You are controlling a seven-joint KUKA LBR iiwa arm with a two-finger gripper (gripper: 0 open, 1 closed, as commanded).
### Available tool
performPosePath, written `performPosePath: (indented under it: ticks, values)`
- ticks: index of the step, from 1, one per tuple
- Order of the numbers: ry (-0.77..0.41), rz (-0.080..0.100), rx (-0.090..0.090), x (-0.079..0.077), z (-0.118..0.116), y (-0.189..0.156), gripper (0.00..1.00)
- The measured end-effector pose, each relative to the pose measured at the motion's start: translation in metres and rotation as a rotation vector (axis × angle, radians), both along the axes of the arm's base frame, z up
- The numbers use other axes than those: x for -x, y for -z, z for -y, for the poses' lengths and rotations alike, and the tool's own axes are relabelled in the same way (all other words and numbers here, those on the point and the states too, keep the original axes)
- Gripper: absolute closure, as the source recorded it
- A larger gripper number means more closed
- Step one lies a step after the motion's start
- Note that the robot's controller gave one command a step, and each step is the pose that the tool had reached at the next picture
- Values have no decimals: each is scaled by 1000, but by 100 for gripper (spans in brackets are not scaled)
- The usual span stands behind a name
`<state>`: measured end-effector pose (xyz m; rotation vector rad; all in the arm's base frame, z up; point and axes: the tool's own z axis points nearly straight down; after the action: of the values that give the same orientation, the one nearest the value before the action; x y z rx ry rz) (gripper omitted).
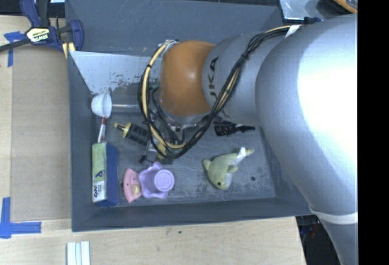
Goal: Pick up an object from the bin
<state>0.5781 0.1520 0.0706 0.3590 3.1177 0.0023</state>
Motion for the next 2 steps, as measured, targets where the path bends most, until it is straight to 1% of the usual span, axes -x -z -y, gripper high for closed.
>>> performPosePath:
  ticks: [1, 2]
  values:
    - [30, 1, -2, 0, 2, 0, 0]
    - [3, 5, -1, -1, 1, -1, 0]
